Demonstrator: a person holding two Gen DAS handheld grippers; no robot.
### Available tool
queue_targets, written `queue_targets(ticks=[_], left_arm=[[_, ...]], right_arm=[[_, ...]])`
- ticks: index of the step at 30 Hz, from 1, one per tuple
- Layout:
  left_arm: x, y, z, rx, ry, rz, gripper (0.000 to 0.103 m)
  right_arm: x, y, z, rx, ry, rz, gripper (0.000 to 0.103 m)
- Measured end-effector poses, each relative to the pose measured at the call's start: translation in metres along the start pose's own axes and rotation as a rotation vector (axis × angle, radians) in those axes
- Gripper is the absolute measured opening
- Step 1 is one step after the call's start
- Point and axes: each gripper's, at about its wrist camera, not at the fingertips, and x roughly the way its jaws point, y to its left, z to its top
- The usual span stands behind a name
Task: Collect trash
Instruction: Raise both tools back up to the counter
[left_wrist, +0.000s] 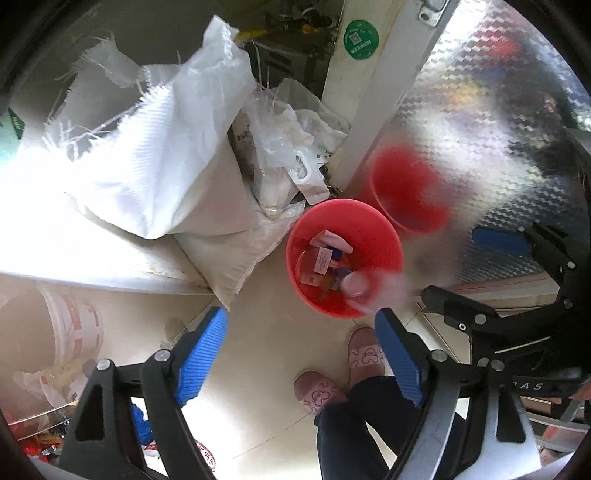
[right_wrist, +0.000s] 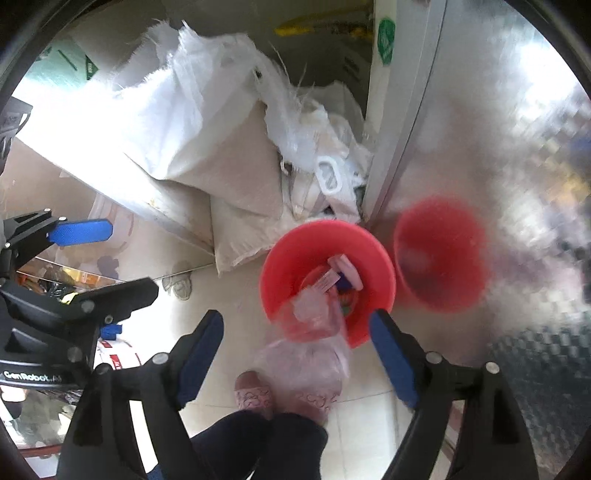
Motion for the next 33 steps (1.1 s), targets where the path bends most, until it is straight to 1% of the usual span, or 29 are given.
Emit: queue_targets(ticks=[6, 7, 13, 15, 17, 20, 23, 26, 28, 30, 33], left_arm=[[-0.04, -0.002, -0.007, -0.003, -0.012, 0.001, 0.081], [-0.049, -0.003, -0.009, 0.0, -0.026, 0.0, 0.081], [-0.121, -0.008, -0.013, 0.0, -0.062, 0.0, 0.081], [-0.147, -0.008, -0.012, -0.008, -0.074, -0.004, 0.081], [-0.172, -0.009, -0.011, 0.0, -0.092, -0.001, 0.081], [-0.21, -0.014, -0.007, 0.01, -0.138, 0.023, 0.082], [-0.246, -0.016, -0.001, 0.015, -0.181, 0.018, 0.082], [-0.274, -0.019, 0.008, 0.034, -0.221, 0.023, 0.082], [-0.287, -0.021, 0.014, 0.043, -0.241, 0.029, 0.082], [-0.298, -0.023, 0.02, 0.048, -0.255, 0.033, 0.082], [-0.312, -0.027, 0.029, 0.053, -0.265, 0.013, 0.082]], right_arm=[[-0.034, 0.011, -0.001, -0.012, -0.017, -0.017, 0.082], [-0.043, 0.013, -0.001, -0.013, -0.018, -0.021, 0.082], [-0.112, 0.029, 0.002, -0.013, -0.052, -0.052, 0.083], [-0.137, 0.036, 0.004, -0.012, -0.073, -0.071, 0.086], [-0.16, 0.04, 0.007, -0.005, -0.09, -0.073, 0.086], [-0.193, 0.045, 0.012, 0.015, -0.114, -0.082, 0.086], [-0.225, 0.05, 0.018, 0.037, -0.151, -0.097, 0.086], [-0.255, 0.052, 0.024, 0.041, -0.194, -0.118, 0.086], [-0.272, 0.052, 0.029, 0.047, -0.212, -0.151, 0.088], [-0.287, 0.052, 0.032, 0.052, -0.233, -0.198, 0.093], [-0.305, 0.046, 0.035, 0.074, -0.259, -0.235, 0.095]])
